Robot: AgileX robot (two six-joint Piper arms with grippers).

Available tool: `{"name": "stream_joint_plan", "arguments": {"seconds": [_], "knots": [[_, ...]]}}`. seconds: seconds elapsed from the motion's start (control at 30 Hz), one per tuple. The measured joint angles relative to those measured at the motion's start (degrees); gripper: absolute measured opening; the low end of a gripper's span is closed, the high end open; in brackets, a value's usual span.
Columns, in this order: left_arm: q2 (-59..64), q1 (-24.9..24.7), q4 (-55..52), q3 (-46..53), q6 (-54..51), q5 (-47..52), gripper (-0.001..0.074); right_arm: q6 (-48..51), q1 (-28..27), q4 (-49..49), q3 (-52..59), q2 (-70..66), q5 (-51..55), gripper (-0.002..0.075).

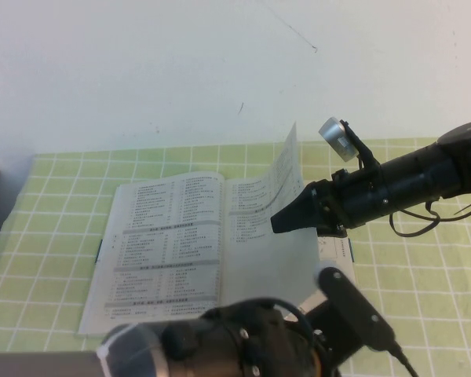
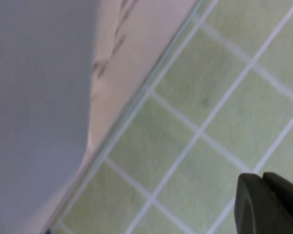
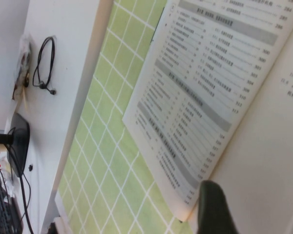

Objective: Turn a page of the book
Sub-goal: Open the closed book

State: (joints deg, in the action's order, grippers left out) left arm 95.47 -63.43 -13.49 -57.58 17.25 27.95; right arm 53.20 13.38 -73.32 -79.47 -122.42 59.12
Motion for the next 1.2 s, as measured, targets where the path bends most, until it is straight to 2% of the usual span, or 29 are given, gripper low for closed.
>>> {"name": "stream_joint_plan", "arguments": {"seconds": [0.17, 0.33, 0.47, 0.67, 0.9, 1.2], "knots": [[1.4, -3.8, -20.7, 0.0, 20.6, -8.1, -0.0004, 0.1, 0.0, 0.0, 0.0, 0.0, 0.1, 0.0372], [5.5, -3.9, -46.3, 0.0, 44.4, -4.8, -0.0004, 0.6, 0.0, 0.0, 0.0, 0.0, 0.1, 0.0372], [8.0, -3.9, -58.9, 0.0, 56.3, -4.5, -0.0004, 0.9, 0.0, -0.3, 0.0, 0.0, -0.1, 0.0372], [10.6, -3.9, -63.7, 0.0, 61.4, -4.4, -0.0004, 2.4, 0.0, -2.0, 0.0, 0.0, -0.2, 0.0372], [13.1, -3.9, -64.3, 0.0, 61.8, 5.5, -0.0004, 2.9, 0.0, -2.5, 0.0, 0.0, 0.2, 0.0372], [13.2, -3.9, -64.6, -0.1, 62.0, 9.5, -0.0004, 2.9, 0.0, -2.8, 0.0, 0.0, 1.8, 0.0372]]}}
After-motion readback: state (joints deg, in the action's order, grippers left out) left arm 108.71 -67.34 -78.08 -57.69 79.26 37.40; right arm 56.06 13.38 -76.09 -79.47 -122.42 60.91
